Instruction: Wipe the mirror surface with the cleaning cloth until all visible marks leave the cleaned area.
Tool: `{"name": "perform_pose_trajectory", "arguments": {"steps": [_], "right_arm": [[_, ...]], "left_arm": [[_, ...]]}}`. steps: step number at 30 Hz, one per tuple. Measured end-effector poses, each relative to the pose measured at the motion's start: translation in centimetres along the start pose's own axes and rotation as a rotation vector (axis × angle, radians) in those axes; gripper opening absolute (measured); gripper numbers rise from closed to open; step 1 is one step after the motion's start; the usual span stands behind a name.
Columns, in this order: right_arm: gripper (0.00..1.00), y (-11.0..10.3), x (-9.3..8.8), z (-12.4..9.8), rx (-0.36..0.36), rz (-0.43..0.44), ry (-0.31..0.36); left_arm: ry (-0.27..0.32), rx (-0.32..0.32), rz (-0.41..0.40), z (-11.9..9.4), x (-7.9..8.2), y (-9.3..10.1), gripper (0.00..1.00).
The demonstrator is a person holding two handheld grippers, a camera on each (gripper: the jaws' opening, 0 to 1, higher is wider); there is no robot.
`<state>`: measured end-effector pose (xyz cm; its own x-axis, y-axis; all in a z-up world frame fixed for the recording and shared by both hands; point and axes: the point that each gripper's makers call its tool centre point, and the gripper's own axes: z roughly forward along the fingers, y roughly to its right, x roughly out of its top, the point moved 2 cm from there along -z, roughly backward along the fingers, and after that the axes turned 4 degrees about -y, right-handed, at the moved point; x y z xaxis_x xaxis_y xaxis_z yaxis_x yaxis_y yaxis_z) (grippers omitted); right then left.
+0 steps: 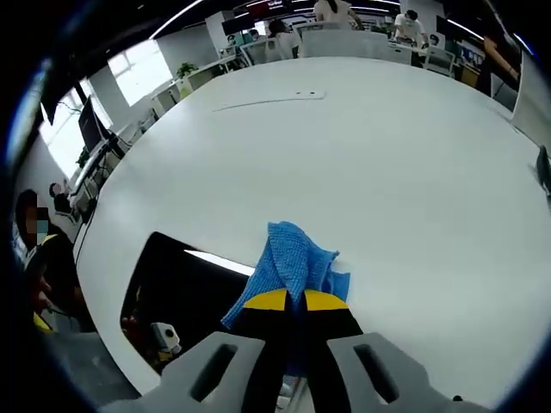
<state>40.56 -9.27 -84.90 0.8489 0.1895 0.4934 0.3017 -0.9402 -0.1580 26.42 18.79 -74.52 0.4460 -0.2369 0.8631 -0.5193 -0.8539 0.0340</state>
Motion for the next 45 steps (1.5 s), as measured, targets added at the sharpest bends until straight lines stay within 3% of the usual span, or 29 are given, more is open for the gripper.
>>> {"name": "perform_pose_trajectory", "arguments": {"steps": [4, 10, 14, 26, 34, 45], "right_arm": [[0.0, 0.1, 0.2, -0.1, 0.004, 0.013, 0.008], [0.0, -0.6, 2.2, -2.6, 0.029, 0.02, 0.092], [0.0, -0.3, 2.4, -4.2, 0.041, 0.03, 0.117], [0.0, 2.6, 0.7, -8.0, 0.031, 0.054, 0.138], [0.0, 5.0, -0.9, -9.6, 0.023, 0.069, 0.115], [0.0, 5.9, -2.4, -9.5, 0.031, 0.077, 0.075]], "left_arm": [[0.005, 0.0, -0.003, -0.1, 0.1, 0.1, 0.99], [0.013, -0.001, -0.005, 0.1, 0.4, -0.2, 0.99], [0.018, -0.004, -0.002, 0.4, 0.5, -0.3, 0.99], [0.037, -0.01, -0.002, 0.5, 0.9, 0.0, 0.99], [0.04, 0.004, -0.004, 0.2, 0.9, -0.4, 0.99], [0.037, 0.023, -0.001, -0.1, 0.8, -0.8, 0.99]]}}
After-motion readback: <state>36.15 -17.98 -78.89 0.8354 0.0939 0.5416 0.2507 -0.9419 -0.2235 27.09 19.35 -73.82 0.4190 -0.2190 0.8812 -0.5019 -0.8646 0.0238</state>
